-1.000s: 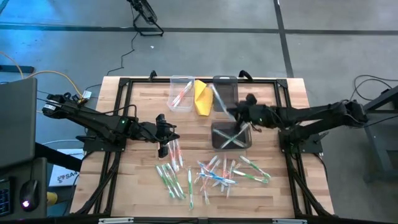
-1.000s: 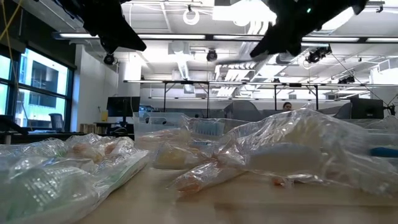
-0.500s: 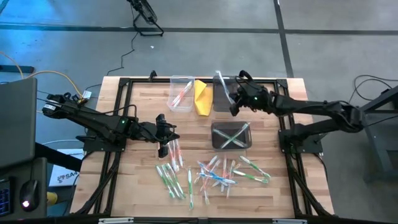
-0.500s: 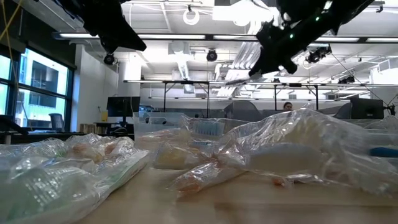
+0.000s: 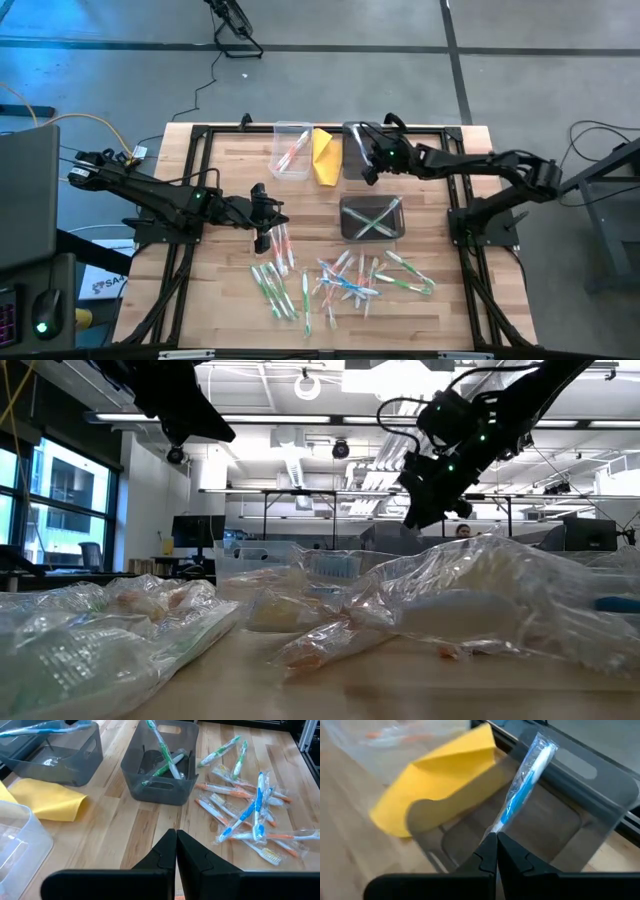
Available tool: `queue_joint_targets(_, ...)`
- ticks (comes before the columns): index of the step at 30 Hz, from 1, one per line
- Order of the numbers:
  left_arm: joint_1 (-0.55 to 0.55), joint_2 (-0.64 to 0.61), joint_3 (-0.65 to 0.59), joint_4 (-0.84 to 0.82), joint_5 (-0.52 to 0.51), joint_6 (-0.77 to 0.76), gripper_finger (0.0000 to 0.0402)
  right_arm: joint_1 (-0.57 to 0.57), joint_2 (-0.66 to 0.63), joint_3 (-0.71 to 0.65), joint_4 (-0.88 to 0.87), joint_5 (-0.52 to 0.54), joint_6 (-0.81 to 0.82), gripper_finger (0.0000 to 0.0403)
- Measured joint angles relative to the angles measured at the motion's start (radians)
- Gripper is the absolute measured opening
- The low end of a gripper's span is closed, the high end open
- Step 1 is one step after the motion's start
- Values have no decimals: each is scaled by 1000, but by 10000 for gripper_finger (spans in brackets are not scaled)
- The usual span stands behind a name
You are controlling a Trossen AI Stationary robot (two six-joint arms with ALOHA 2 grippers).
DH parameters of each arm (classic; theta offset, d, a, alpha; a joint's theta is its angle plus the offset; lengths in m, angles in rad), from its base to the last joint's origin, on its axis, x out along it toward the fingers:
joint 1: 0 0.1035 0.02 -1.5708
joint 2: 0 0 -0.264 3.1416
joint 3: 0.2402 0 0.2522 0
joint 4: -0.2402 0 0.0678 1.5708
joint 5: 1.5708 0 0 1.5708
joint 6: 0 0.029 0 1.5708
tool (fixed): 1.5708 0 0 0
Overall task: Pick & Place Toothbrushes
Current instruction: Put the blue toothbrush into the top black transparent bin
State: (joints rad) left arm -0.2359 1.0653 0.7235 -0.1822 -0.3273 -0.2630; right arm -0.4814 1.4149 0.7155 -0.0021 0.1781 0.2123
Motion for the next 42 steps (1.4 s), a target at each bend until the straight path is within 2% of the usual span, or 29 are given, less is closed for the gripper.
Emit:
queue_joint_targets(20,0,0,0,0,0,0,10,-43,18,0,-3,3,-34,9)
queue_joint_targets(25,0,0,0,0,0,0,10,-43,18,0,-14,13,-35,61)
queue_joint_targets(29,0,0,0,0,0,0,10,-43,18,0,-14,65,-33,112)
queue_joint_targets(32,0,0,0,0,0,0,10,-43,14,0,-15,75,-6,130)
queue_joint_targets(36,0,0,0,0,0,-3,10,-28,-16,0,-18,14,23,128)
queue_joint_targets(42,0,0,0,0,0,-3,10,54,-117,0,-18,-60,-4,99)
